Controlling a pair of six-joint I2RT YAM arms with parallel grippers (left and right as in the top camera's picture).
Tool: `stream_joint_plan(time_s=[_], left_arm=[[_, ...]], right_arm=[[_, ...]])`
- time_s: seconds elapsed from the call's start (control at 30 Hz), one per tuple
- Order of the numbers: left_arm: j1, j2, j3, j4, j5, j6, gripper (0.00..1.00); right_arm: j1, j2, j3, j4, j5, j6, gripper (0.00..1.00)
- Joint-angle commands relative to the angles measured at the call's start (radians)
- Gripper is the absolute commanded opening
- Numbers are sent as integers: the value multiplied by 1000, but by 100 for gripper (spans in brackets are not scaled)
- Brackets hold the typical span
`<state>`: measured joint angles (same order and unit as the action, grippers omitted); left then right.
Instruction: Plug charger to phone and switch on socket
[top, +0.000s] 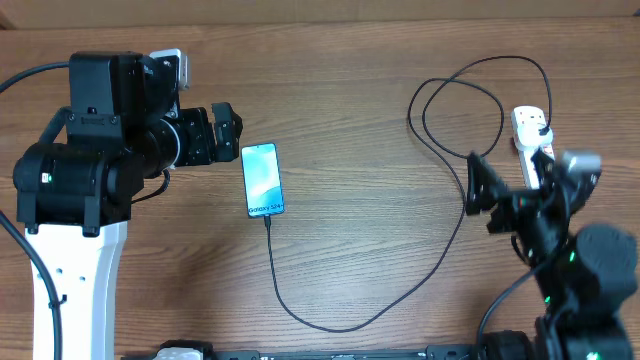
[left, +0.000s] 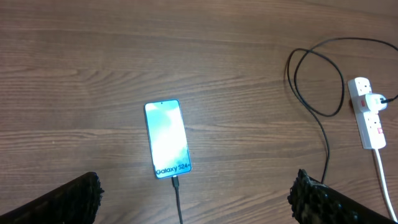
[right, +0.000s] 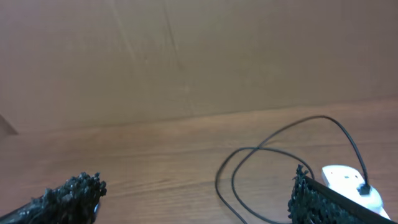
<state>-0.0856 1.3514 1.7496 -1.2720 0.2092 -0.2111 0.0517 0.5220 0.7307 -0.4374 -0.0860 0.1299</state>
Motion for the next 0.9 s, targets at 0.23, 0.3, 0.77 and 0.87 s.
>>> stream_joint_plan(time_s=[0.23,0.3,0.77,0.87], left_arm=[[-2,2,20,0,12,-6,99],[-2,2,20,0,12,-6,100],[-2,2,20,0,12,-6,100],[-2,2,20,0,12,-6,100]], right_arm=[[-65,-365,-467,202,11,-5,100],[-65,-394,-528,240,10,-4,100],[-64,-504,-723,362,7,-5,100],[-64,-520,-723,362,6,-4,100]])
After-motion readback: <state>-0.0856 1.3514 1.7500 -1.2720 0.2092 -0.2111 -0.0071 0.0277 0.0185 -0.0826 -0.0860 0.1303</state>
